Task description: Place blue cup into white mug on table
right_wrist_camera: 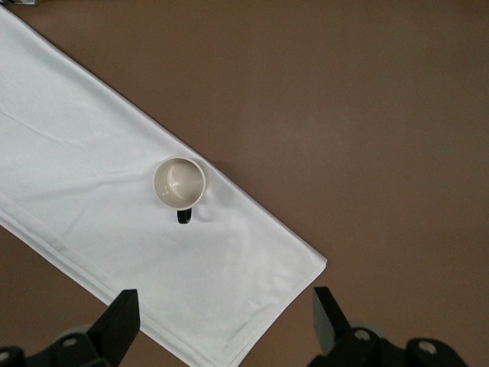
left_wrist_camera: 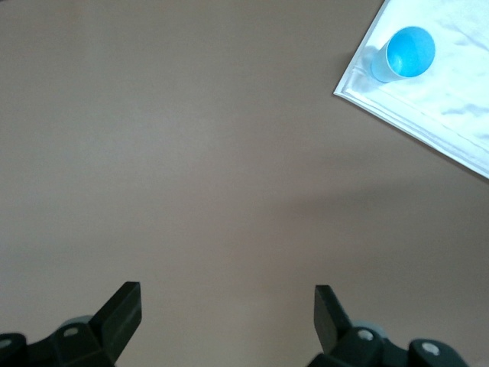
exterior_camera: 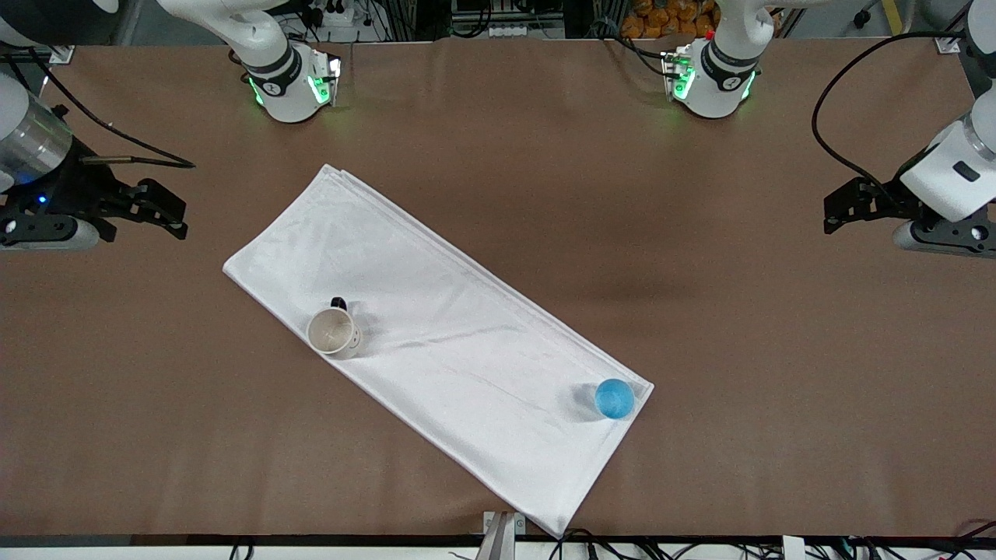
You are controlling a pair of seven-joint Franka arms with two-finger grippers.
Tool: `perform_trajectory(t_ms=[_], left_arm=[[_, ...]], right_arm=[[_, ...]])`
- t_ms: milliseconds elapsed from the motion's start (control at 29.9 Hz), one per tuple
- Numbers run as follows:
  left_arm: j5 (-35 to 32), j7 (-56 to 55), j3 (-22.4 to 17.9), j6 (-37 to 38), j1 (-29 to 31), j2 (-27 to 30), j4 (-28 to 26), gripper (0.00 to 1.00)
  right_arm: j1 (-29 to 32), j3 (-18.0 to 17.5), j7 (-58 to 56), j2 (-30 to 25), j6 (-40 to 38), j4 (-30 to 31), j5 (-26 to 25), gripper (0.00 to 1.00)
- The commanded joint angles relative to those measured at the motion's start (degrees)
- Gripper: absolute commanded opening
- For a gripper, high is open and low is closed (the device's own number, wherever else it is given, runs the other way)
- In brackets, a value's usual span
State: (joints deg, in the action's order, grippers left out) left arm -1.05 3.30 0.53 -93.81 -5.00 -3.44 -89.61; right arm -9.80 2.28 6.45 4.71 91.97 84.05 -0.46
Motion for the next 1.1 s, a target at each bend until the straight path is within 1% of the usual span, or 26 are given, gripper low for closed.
perform_trajectory(t_ms=[0, 200, 434, 535, 635, 768, 902, 935, 1002, 1069], left_arm=[[-1.33, -0.67, 0.17, 0.3, -0.27, -0.6, 1.19, 1.0], [-1.5, -1.11, 0.17, 0.3, -0.45, -0.69, 1.37, 1.0], [-1.59, -1.11, 0.17, 0.3, -1.5, -1.83, 1.37, 1.0], [-1.5, -1.46, 0.17, 0.3, -1.5, -3.14, 1.37, 1.0], [-0.27, -5.39, 0.26, -0.49, -1.68, -5.95, 1.81, 1.0], [1.39, -13.83, 0.96, -4.44, -2.47, -8.59, 2.51, 1.0], [1.57, -18.06, 0.97, -6.91, -4.05, -10.35, 2.51, 1.0], [1.57, -18.68, 0.97, -7.17, -4.4, -10.7, 2.51, 0.94], [1.57, -19.82, 1.05, -7.7, -4.49, -11.58, 2.68, 0.75], [1.57, -20.61, 1.05, -8.22, -4.75, -12.2, 3.03, 0.6]], right_arm=[[1.36, -0.34, 0.05, -0.49, 0.05, 0.68, 1.16, 1.0], [1.45, -0.34, 0.05, -0.49, -0.12, 0.77, 1.25, 1.0], [1.45, -0.34, 0.05, -0.49, -0.21, 0.86, 1.25, 1.0], [1.45, -0.34, 0.05, -0.4, -0.21, 0.86, 1.25, 1.0], [1.45, -0.43, 0.05, -0.31, 0.05, 1.55, 1.25, 1.0], [1.1, -0.52, 0.05, -0.31, 0.49, 2.52, 1.25, 1.0], [0.66, -0.69, 0.05, -0.31, 1.72, 4.54, 1.25, 1.0], [0.4, -0.78, 0.05, -0.31, 2.16, 5.33, 1.25, 1.0], [-0.39, -0.78, 0.05, -0.4, 3.39, 7.0, 1.34, 1.0], [-1.18, -0.87, 0.05, -0.4, 4.18, 8.58, 1.34, 1.0]])
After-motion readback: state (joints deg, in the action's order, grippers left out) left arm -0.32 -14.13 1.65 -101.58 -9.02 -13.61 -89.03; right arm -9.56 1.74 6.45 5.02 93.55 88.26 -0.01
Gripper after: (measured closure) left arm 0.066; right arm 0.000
